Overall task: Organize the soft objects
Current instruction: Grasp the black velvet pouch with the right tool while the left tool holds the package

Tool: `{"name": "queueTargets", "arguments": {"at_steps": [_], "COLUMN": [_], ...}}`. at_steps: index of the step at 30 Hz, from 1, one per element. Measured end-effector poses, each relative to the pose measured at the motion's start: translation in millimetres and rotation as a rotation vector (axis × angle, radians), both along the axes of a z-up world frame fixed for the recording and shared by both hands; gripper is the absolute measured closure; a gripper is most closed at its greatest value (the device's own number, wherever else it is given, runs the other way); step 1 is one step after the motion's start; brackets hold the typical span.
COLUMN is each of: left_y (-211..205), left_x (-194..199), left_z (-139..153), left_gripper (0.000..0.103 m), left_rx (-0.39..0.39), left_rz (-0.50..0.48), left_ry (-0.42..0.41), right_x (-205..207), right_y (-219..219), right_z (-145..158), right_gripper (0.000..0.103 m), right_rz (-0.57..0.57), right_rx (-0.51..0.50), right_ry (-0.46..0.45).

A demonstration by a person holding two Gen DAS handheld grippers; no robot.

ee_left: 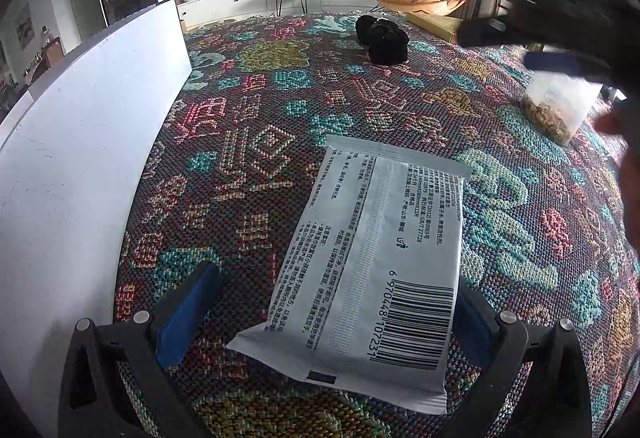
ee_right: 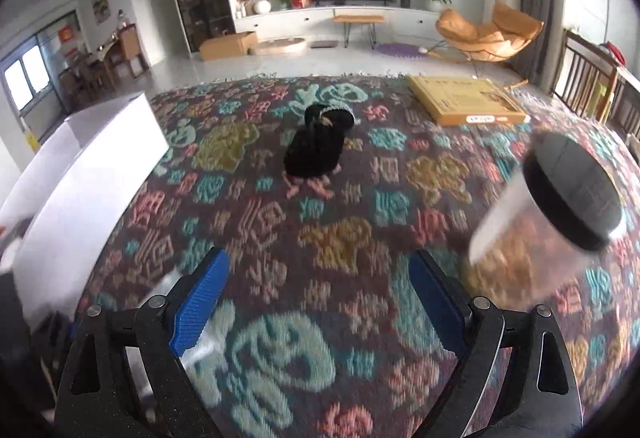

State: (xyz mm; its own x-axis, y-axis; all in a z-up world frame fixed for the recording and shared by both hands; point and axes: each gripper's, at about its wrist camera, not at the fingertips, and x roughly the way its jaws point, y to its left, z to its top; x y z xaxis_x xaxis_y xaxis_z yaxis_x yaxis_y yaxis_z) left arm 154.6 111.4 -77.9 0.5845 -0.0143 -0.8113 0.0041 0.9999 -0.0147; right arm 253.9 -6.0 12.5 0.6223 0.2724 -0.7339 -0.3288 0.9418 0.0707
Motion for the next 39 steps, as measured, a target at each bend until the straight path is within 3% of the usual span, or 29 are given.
{"name": "queueTargets", "arguments": {"at_steps": [3,7,8,9,10,14,21,25,28,31,36,39], "left_y": [0,0,0,0,0,0,0,0,0,0,0,-1], "left_x": [0,1,1,1,1,1,1,1,1,1,1,1], "left_z": [0,-1,-1,0,0,0,0,0,0,0,0,0], "left_gripper": [0.0,0.0,0.0,0.0,0.0,0.0,0.0,0.0,0.0,0.0,0.0,0.0], "left_rx": [-0.001,0.0,-0.001,0.0,0.0,0.001,0.002,0.003,0.003,0.003,0.003,0.003], "left_rz": [0.001,0.002,0.002,0.002,0.002,0.003,0.003,0.003,0.003,0.003,0.003,0.002], "left_ry": [-0.001,-0.001,-0.001,-0.001,-0.001,-0.001,0.0,0.0,0.0,0.0,0.0,0.0], "right_x": [61,123,129,131,131,93,-27,-99,-137,-134,-74,-43], "right_y": [21,44,48,51,53,35,-21,-72,-120,-170,-230,-247], "right_z": [-6,-33,-39,-45,-51,-40,2,8,3,0,-6,-28], "right_gripper": [0.01,0.013,0.04,0.076,0.083,0.084,0.083,0.083,0.083,0.083,0.082,0.066], "right_rz": [-0.02,-0.027,-0.015,0.004,0.008,0.013,0.047,-0.03,-0.148,-0.265,-0.389,-0.431], "right_rx": [-0.011,-0.005,0.005,0.003,-0.021,0.047,0.19,0.221,0.161,0.092,0.016,-0.018], "right_ry": [0.028,0.151,0.166,0.183,0.21,0.155,0.1,0.076,0.037,0.004,-0.028,0.033]}}
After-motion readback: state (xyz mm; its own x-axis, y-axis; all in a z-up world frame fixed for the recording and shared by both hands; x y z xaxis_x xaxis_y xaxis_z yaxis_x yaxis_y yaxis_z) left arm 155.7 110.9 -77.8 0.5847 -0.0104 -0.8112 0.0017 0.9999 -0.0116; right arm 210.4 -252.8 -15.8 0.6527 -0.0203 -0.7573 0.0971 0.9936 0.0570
